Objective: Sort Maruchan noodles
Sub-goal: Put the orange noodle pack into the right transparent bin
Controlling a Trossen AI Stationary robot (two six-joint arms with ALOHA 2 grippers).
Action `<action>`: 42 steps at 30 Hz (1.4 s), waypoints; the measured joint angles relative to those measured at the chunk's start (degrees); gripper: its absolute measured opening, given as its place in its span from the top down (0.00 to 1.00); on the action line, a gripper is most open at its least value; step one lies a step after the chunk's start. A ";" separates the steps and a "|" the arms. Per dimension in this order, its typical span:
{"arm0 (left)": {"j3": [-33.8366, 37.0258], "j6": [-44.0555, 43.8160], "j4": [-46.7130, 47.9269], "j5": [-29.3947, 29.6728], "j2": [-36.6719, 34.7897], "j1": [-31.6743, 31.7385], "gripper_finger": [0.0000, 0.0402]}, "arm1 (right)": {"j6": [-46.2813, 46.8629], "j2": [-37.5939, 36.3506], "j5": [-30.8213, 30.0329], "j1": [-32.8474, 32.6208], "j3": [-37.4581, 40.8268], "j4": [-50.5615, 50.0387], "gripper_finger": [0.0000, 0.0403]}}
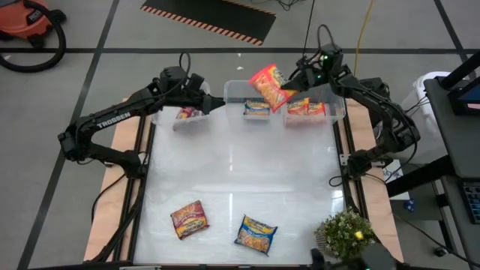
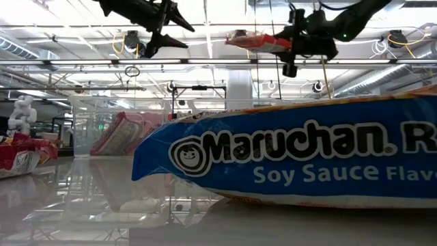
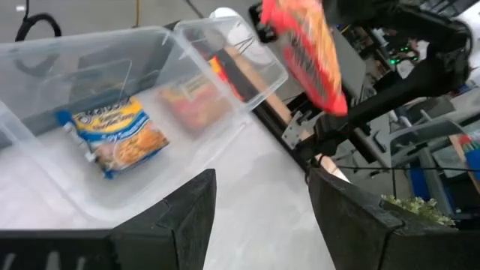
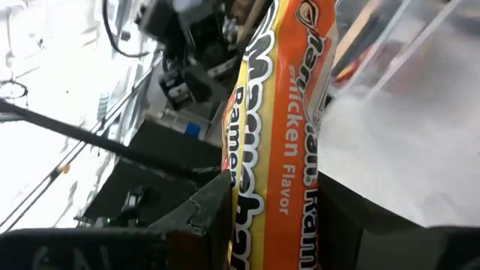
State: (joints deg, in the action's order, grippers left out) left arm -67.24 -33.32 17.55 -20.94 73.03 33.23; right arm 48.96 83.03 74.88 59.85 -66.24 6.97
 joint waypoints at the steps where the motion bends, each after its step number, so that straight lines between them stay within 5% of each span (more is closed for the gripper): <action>1: 0.00 0.00 0.47 -0.01 0.00 0.18 0.46 | -0.14 -0.28 0.34 1.14 0.06 -0.27 0.67; 9: 0.00 -0.49 0.78 0.00 0.00 0.24 0.46 | 3.40 -3.46 -5.50 7.66 -0.46 4.76 0.67; 15: 0.00 -0.85 0.76 0.01 0.00 0.13 0.46 | 1.09 -3.87 -12.22 6.16 -9.10 4.83 0.67; 22: 0.00 -1.51 0.72 -0.01 0.00 -0.11 0.46 | -9.00 -3.99 -13.40 7.01 -17.58 -20.02 0.67; 26: 0.00 -0.82 0.72 -0.01 0.00 -0.48 0.46 | -12.19 -4.53 -15.38 4.85 -23.07 -22.22 0.67; 30: 0.00 0.79 0.71 0.00 0.00 -0.45 0.46 | -15.46 -4.33 -21.88 1.61 -26.33 -24.92 0.67; 36: 0.00 1.23 0.69 -0.01 0.00 0.19 0.46 | -29.19 -4.32 -31.60 0.87 -32.43 -47.82 0.67; 42: 0.00 1.51 0.61 0.01 0.00 0.18 0.46 | -39.83 -4.05 -39.09 -1.54 -33.68 -59.78 0.67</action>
State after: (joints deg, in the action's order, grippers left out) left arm -67.24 -31.81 18.15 -20.93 73.03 33.41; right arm 9.12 78.98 35.79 58.31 -99.92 -52.81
